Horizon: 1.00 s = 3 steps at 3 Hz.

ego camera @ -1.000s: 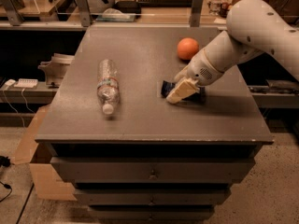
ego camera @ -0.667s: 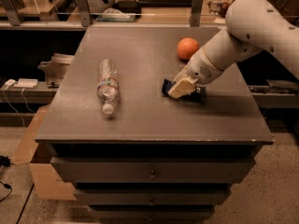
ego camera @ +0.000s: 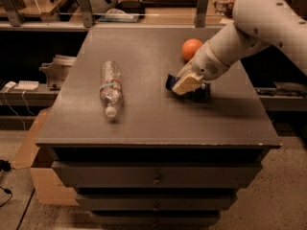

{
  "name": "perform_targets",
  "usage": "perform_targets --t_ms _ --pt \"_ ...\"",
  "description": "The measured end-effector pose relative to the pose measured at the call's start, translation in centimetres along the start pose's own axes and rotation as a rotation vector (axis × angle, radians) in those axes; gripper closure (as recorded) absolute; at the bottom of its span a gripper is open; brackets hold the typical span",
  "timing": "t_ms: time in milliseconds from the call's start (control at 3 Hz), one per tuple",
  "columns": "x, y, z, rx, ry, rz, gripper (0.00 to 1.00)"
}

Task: Move rxbar blueberry near water bottle

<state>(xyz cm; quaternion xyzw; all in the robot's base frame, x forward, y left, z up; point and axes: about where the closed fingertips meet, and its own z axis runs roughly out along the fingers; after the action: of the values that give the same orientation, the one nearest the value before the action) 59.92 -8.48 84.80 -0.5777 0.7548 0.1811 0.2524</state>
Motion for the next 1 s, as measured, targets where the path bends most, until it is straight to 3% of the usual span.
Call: perform_targets --t_ms 333,667,1000 --pt "-3.0 -1.4 -1.9 0.051 -0.025 -0.104 1.0" --pt "-3.1 -1.5 -1.6 0.049 -0.026 -0.107 1.0" --pt "-6.3 -2.4 0.0 0.041 -0.01 -0.183 1.0"
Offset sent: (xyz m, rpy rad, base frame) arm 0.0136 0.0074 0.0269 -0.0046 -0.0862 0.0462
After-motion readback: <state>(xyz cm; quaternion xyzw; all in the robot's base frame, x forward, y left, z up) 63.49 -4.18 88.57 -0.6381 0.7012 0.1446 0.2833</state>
